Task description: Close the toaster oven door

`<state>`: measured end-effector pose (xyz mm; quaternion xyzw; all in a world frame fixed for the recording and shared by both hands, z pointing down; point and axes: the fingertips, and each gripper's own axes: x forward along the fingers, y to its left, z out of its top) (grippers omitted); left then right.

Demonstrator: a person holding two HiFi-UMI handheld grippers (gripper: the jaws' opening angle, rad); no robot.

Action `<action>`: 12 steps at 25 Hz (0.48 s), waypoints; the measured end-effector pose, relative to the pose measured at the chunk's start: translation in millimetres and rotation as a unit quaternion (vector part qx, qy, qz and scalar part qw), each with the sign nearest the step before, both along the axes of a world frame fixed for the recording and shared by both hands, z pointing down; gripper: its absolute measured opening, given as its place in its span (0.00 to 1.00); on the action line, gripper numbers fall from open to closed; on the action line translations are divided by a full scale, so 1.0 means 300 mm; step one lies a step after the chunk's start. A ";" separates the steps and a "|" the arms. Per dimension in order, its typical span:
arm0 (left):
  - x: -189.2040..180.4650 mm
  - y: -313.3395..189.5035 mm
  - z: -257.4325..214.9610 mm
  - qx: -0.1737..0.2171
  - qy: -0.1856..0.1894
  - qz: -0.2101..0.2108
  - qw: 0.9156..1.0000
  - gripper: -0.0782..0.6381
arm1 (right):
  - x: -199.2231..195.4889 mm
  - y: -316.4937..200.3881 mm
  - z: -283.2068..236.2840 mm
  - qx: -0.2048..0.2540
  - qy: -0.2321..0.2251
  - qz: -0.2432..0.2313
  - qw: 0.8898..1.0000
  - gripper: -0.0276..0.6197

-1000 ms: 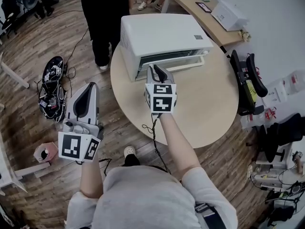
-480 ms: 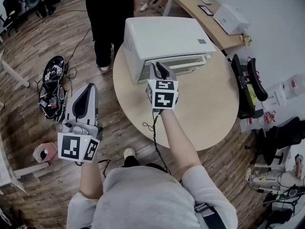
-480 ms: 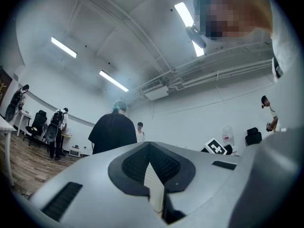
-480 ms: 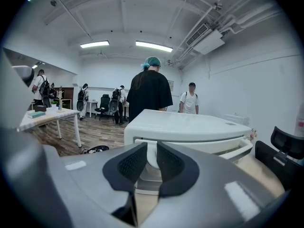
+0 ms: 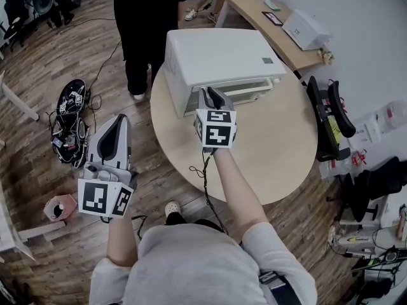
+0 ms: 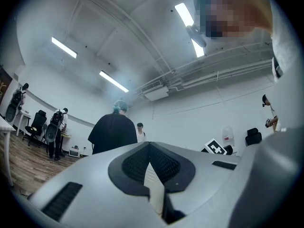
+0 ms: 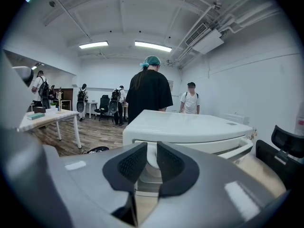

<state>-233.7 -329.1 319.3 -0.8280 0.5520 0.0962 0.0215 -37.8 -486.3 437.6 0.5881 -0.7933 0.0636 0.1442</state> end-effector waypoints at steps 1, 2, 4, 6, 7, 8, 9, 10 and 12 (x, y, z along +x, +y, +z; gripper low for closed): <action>0.002 -0.001 0.000 0.000 0.000 0.001 1.000 0.12 | 0.000 0.000 0.000 0.001 -0.003 0.000 1.000 0.16; 0.004 -0.001 0.000 0.001 0.000 0.002 1.000 0.12 | 0.001 0.000 -0.002 0.004 -0.009 -0.001 1.000 0.16; 0.005 0.000 -0.001 0.001 -0.001 0.003 1.000 0.12 | 0.004 0.004 -0.005 0.013 -0.036 -0.004 0.999 0.16; 0.009 0.000 -0.003 0.001 -0.002 0.005 1.000 0.12 | 0.011 0.016 -0.011 0.021 -0.072 -0.008 0.997 0.16; 0.013 0.000 -0.004 0.001 -0.003 0.006 1.000 0.12 | 0.017 0.026 -0.015 0.025 -0.083 -0.010 0.996 0.15; 0.017 -0.001 -0.006 0.001 -0.004 0.007 1.000 0.12 | 0.024 0.038 -0.019 0.030 -0.088 -0.011 0.996 0.14; 0.021 -0.002 -0.009 0.002 -0.004 0.008 1.000 0.12 | 0.030 0.052 -0.024 0.035 -0.089 -0.011 0.995 0.09; 0.027 -0.003 -0.013 0.002 -0.003 0.010 1.000 0.12 | 0.036 0.065 -0.027 0.038 -0.088 -0.012 0.995 0.06; 0.039 -0.003 -0.020 0.004 -0.003 0.012 1.000 0.12 | 0.046 0.092 -0.028 0.040 -0.091 -0.016 0.995 0.06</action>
